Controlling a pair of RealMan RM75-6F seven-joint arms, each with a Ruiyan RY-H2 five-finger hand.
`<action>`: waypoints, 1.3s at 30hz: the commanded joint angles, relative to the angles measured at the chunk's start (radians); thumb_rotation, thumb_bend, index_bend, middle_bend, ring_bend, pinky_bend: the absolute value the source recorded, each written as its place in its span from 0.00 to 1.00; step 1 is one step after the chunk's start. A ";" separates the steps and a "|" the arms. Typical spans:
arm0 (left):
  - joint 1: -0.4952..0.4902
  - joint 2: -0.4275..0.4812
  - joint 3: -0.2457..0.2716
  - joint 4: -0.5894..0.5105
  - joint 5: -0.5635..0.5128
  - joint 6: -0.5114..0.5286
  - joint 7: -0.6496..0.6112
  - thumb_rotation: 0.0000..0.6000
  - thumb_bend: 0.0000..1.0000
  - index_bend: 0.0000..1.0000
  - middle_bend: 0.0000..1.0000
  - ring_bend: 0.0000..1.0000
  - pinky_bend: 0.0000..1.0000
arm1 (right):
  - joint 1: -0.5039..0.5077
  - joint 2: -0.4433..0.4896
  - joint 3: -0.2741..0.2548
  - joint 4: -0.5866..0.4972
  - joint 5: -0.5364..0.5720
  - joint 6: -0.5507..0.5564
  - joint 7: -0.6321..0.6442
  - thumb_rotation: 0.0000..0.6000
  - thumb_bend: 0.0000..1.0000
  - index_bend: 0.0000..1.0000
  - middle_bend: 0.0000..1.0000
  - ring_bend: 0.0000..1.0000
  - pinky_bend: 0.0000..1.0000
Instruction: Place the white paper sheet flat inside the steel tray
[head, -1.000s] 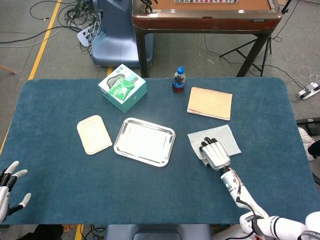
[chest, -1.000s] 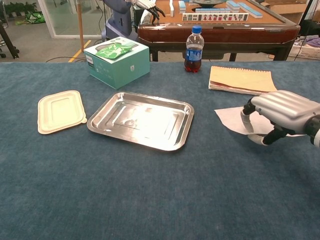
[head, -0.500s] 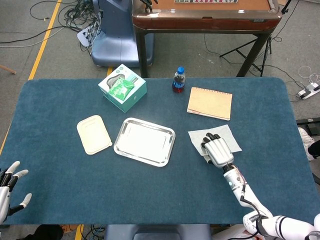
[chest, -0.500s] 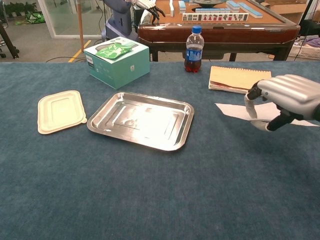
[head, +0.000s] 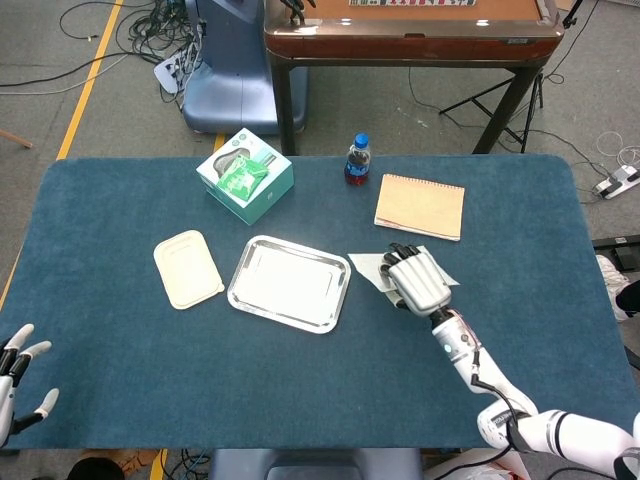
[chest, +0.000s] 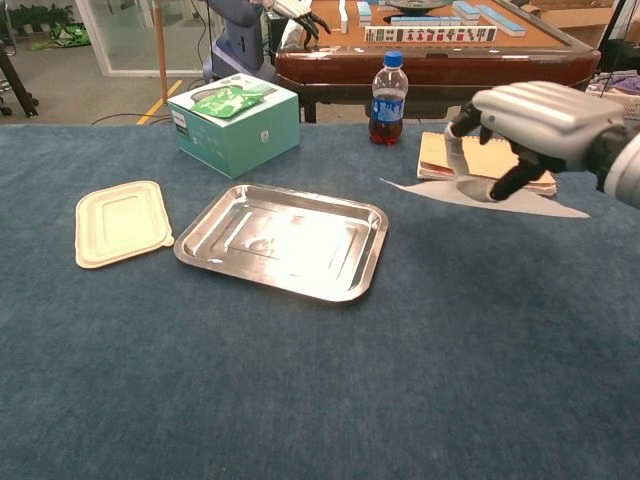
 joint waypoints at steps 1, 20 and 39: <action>0.003 0.001 0.000 -0.001 0.001 0.005 0.000 1.00 0.24 0.25 0.09 0.10 0.00 | 0.068 0.004 0.040 -0.027 -0.024 -0.045 -0.002 1.00 0.48 0.63 0.42 0.22 0.33; 0.026 0.003 0.003 0.008 -0.006 0.024 -0.016 1.00 0.24 0.25 0.09 0.10 0.00 | 0.289 -0.116 0.146 0.015 0.060 -0.106 -0.164 1.00 0.48 0.63 0.44 0.24 0.33; 0.015 -0.008 0.005 0.015 0.003 0.003 -0.012 1.00 0.24 0.25 0.09 0.10 0.00 | 0.384 -0.271 0.127 0.121 0.220 -0.121 -0.293 1.00 0.48 0.63 0.44 0.24 0.33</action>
